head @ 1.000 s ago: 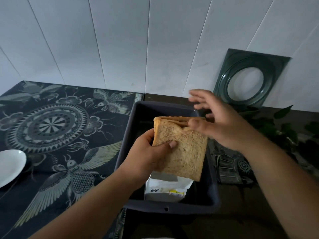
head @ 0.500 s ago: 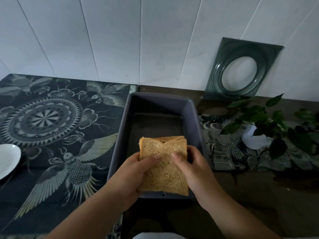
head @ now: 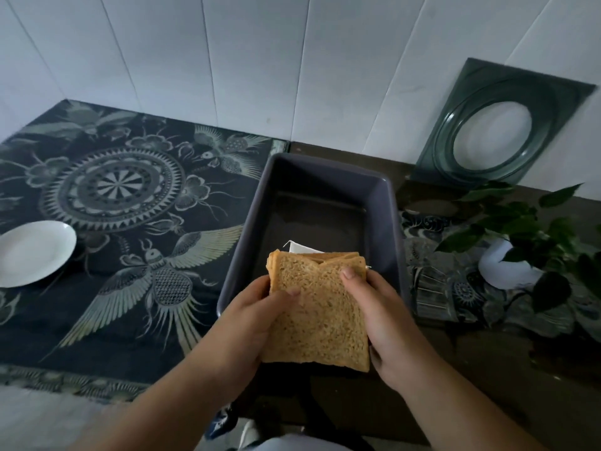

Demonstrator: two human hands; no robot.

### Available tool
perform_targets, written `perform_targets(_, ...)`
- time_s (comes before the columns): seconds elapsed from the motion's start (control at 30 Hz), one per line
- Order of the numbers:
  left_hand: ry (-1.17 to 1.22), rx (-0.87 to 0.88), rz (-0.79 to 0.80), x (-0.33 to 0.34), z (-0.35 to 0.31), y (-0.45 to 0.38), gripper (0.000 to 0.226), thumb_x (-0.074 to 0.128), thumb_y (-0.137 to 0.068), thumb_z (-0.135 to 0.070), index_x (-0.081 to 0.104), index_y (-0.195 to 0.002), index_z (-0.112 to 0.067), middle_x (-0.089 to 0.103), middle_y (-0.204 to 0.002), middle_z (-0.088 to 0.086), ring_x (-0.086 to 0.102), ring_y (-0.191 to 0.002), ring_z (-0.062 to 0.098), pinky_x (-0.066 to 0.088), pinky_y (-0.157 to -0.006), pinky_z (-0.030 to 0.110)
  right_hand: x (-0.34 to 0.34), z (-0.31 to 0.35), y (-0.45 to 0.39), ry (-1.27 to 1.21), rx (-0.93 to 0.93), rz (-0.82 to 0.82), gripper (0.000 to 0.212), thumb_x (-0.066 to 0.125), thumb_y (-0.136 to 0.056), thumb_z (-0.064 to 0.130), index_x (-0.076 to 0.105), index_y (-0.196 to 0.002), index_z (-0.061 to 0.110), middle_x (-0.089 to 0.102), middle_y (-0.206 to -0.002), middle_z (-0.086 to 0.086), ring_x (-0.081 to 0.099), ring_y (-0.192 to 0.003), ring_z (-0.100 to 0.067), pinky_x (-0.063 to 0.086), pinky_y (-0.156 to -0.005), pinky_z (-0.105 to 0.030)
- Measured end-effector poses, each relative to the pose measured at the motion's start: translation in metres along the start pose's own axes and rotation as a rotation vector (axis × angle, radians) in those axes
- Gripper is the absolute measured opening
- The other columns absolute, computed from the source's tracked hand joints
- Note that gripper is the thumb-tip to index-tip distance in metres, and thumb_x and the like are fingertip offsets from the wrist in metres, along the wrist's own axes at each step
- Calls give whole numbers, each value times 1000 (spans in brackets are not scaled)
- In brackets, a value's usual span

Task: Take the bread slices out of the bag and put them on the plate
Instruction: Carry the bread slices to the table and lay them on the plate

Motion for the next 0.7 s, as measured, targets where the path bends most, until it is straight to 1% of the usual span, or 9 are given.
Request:
perform_targets(0.07,72,19,-73,1,4,6,40,78,-68,-39,75,-103,-19,76,-107,13,73,-96,32,60,-67,40,-2,-1,0,-22,37,56,27,69,-71,54,76,-90,35,78,-101,-1,75,-92,-18,58,-81,-43)
perform_targets(0.17,120,40,-188,4,14,19,38,72,-69,-40,77,-97,-14,76,-104,17,74,-91,34,59,-63,39,-4,-4,-1,19,62,118,23,69,-80,51,75,-92,32,78,-103,-4,74,-97,-21,56,-89,-48)
perform_targets(0.23,153,61,-268,5,22,31,35,72,-70,-36,77,-97,-14,76,-103,17,74,-91,36,60,-63,41,-1,-6,1,62,62,172,29,70,-74,55,75,-90,32,77,-102,-5,73,-98,-23,54,-93,-52)
perform_targets(0.3,175,101,-344,6,31,46,31,73,-68,-33,77,-95,-17,77,-100,16,74,-89,35,60,-63,42,3,-9,3,98,70,240,38,72,-63,61,74,-91,35,78,-100,-2,74,-95,-21,56,-90,-49)
perform_targets(0.37,196,144,-428,6,42,63,30,73,-67,-32,77,-93,-19,78,-95,14,75,-84,34,60,-62,42,7,-16,5,142,100,335,43,78,-65,62,73,-98,35,78,-101,0,74,-95,-22,56,-90,-49)
perform_targets(0.43,236,180,-531,2,57,80,31,73,-66,-30,77,-93,-18,78,-92,14,75,-80,33,60,-61,43,15,-24,6,217,121,438,44,76,-68,58,72,-102,31,78,-103,-2,72,-98,-25,54,-93,-52)
perform_targets(0.5,299,199,-643,-2,75,99,31,74,-67,-28,76,-95,-16,77,-98,17,74,-86,36,59,-65,45,26,-35,9,302,141,537,44,77,-67,58,72,-100,29,78,-99,-1,73,-95,-24,54,-92,-53)
perform_targets(0.6,415,235,-825,-10,108,137,35,74,-69,-28,75,-102,-15,74,-107,19,69,-97,39,58,-70,47,52,-55,19,391,186,726,33,77,-73,49,73,-98,27,79,-96,-1,74,-90,-20,56,-90,-52)
perform_targets(0.7,519,281,-979,-15,139,181,35,74,-69,-28,75,-101,-14,73,-105,18,67,-97,38,57,-70,48,86,-82,38,471,230,895,16,72,-86,34,72,-99,24,78,-97,-5,74,-90,-22,58,-85,-49)
Point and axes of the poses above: each hand's wrist, its own y-axis away from the middle knuckle, its own x-axis out of the palm, z = x × y, the point moved 2 cm from there along -y, towards the middle knuckle
